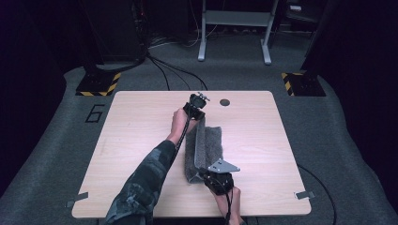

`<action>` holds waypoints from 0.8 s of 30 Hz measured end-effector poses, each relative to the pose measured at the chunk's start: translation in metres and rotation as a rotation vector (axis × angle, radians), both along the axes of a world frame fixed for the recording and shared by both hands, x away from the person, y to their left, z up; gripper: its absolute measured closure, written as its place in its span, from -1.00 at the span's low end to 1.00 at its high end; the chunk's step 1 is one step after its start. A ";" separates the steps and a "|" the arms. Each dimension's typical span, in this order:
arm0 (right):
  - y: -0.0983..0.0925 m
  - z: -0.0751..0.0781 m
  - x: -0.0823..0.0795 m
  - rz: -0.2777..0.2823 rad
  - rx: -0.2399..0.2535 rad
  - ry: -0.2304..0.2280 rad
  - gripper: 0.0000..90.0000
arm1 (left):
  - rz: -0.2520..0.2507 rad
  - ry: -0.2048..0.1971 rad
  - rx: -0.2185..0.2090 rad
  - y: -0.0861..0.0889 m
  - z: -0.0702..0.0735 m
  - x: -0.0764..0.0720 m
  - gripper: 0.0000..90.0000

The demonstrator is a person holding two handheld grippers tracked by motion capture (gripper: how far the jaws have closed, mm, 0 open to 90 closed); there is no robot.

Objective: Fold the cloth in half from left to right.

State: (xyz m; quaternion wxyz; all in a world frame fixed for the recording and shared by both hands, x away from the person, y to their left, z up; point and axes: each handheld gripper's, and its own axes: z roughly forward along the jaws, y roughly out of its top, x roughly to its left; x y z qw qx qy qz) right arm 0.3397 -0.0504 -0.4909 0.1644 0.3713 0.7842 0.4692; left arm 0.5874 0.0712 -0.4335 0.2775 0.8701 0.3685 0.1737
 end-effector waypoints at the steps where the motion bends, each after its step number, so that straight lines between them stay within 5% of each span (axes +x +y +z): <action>1: -0.003 -0.003 -0.001 -0.016 0.005 0.011 0.93 | -0.004 0.002 -0.018 -0.004 -0.003 0.001 0.92; 4: -0.007 -0.006 -0.003 -0.024 -0.004 0.012 0.87 | 0.005 0.028 -0.045 -0.007 -0.006 0.002 0.28; 8: -0.015 -0.014 -0.005 -0.073 -0.019 0.038 0.69 | 0.032 0.042 -0.074 -0.005 -0.008 0.003 -0.10; 17: -0.050 -0.019 -0.019 -0.196 -0.021 0.069 0.15 | 0.048 0.052 -0.129 0.029 -0.006 -0.016 -0.38; 24: -0.067 -0.009 -0.015 -0.188 0.050 0.083 0.06 | 0.032 0.059 -0.125 0.048 -0.013 -0.039 -0.41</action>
